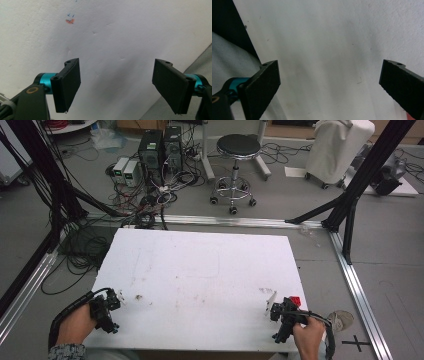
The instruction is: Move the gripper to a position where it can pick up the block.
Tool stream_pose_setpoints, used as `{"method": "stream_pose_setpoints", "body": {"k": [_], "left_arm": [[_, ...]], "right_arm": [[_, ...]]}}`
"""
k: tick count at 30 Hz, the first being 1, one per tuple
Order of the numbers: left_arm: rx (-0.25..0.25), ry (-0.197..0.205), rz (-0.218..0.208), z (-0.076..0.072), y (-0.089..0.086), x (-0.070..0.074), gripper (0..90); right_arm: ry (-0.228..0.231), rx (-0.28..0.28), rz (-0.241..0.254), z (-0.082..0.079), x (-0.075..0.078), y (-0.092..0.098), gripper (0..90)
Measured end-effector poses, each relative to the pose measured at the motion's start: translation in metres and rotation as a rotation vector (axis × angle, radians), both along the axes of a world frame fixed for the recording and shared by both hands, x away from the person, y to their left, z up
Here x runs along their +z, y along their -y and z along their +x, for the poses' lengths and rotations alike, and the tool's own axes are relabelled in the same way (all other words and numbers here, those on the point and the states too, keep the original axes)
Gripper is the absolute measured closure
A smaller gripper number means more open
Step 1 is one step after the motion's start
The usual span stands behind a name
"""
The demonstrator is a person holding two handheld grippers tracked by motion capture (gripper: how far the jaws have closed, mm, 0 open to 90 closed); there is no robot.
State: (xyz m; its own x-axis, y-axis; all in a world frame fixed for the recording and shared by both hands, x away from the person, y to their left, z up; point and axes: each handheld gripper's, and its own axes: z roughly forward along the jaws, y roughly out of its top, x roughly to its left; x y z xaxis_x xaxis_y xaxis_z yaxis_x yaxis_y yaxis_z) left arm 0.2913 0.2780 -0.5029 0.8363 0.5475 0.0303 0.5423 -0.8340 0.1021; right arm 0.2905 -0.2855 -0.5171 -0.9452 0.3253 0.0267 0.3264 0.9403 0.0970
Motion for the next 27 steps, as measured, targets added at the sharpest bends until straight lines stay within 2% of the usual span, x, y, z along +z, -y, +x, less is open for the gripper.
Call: {"method": "stream_pose_setpoints", "body": {"k": [7, 16, 20, 27], "left_arm": [[0.000, -0.001, -0.004, 0.000, 0.000, -0.001, 23.1], [-0.009, -0.004, -0.010, 0.000, 0.001, -0.002, 23.1], [-0.008, -0.005, -0.010, 0.000, 0.001, -0.002, 23.1], [-0.003, -0.004, -0.011, 0.000, 0.002, -0.004, 23.1]], "right_arm": [[0.006, 0.047, 0.013, 0.001, 0.002, 0.001, 2.6], [0.022, 0.044, 0.087, 0.005, 0.014, 0.016, 2.6], [0.015, 0.053, 0.083, 0.006, 0.013, 0.018, 2.6], [0.018, 0.071, 0.112, 0.015, 0.019, 0.027, 2.6]]}}
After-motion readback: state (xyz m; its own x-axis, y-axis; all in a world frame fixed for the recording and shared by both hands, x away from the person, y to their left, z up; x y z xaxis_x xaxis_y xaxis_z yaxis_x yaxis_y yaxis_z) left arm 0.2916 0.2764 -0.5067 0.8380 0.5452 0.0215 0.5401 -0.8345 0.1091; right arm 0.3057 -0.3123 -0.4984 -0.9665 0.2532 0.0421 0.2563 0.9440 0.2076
